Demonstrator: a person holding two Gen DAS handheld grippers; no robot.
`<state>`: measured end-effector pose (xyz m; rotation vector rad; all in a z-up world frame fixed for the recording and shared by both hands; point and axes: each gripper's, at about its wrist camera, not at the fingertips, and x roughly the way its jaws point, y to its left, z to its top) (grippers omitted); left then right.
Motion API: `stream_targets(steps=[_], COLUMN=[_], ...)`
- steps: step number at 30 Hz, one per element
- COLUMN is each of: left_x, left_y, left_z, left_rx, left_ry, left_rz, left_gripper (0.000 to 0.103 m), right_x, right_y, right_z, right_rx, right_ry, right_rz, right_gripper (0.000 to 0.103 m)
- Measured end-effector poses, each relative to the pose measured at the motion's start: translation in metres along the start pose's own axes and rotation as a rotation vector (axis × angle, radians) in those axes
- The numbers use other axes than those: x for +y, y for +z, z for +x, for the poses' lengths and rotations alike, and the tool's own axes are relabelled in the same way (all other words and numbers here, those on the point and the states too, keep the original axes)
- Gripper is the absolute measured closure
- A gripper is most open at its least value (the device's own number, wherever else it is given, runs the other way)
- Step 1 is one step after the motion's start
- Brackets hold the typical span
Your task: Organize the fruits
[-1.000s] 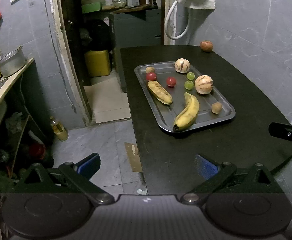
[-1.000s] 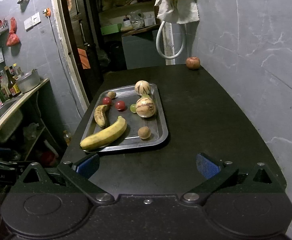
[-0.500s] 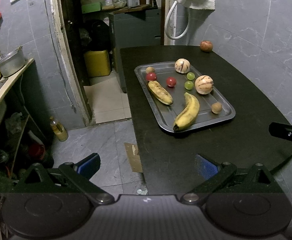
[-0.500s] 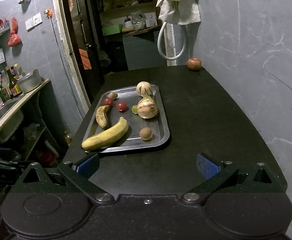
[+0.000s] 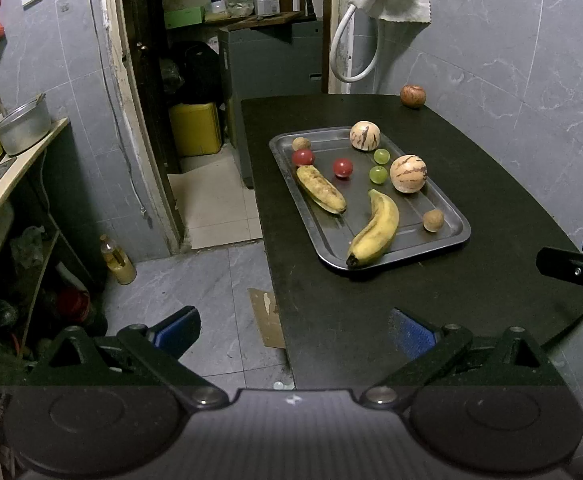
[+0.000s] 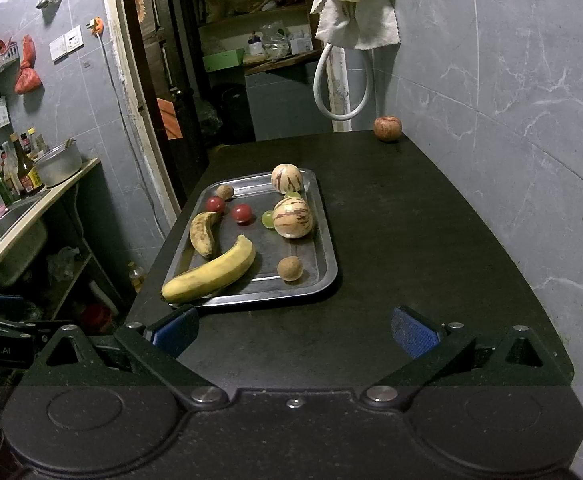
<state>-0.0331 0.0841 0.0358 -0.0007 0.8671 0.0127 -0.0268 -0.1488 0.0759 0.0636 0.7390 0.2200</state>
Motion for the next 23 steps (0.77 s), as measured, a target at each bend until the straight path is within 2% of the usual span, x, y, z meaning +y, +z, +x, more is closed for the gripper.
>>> stream_targets(steps=[23], left_x=[-0.0016], left_y=[0.0038], left_z=[-0.0033], left_rx=[-0.028], left_ry=[-0.002], left_rz=[-0.019], left_gripper=[0.000], right_x=[-0.0064], right_y=[0.0002], right_z=[0.0065], right_rx=[0.012], right_ry=[-0.005], right_rz=[0.004], right_gripper=[0.001])
